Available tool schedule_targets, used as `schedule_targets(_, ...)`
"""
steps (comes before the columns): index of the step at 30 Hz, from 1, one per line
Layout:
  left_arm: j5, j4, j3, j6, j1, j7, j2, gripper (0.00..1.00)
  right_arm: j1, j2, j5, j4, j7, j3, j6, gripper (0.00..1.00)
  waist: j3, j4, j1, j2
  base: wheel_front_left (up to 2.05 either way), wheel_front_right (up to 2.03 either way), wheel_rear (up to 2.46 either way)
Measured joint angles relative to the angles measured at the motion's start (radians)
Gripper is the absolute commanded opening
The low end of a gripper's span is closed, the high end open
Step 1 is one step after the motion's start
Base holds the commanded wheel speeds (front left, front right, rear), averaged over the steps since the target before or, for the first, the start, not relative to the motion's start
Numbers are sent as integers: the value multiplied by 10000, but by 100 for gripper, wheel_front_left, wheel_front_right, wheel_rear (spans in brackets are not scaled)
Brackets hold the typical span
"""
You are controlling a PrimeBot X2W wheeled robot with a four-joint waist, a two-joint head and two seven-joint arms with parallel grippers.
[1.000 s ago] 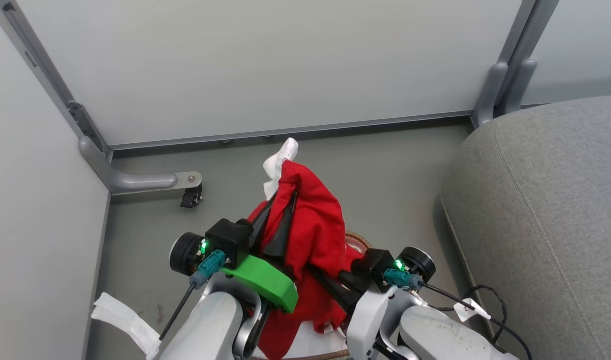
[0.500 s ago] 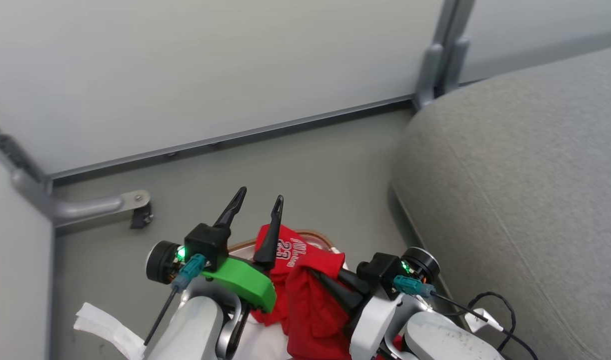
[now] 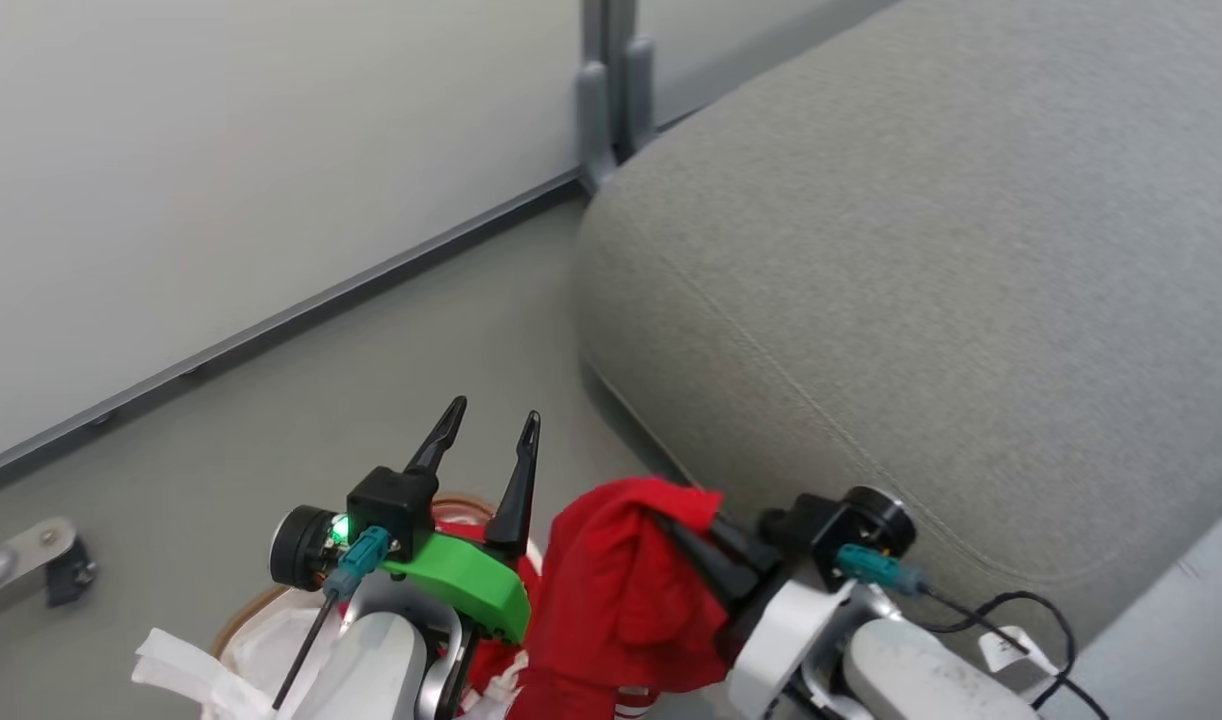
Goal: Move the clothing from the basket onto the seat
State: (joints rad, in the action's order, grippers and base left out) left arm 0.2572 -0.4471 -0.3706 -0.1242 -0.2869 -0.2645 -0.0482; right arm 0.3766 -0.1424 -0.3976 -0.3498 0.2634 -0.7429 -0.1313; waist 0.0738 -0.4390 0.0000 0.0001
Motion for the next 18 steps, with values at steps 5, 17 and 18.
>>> schedule_targets(5, -17, -159, -422, -31, -299, 0, 4, 100, -214, -113, 401, 437, 0, 1104, 0, 0, 212, -701, 0, 0, 0, 0, 0)
schedule_targets(17, 15, -234, -1070, -35, -594, 0, -58, 100, 1299, -1743, 1616, 1534, -2, 2627, -2, 0, 1064, -1129, 0, 0, 0, 0, 0)
schedule_targets(18, 8, -201, -1081, -35, -622, 0, -109, 100, 1667, -1983, 1739, 1549, -2, 2700, -2, 0, 1152, -1135, 0, 0, 0, 0, 0)
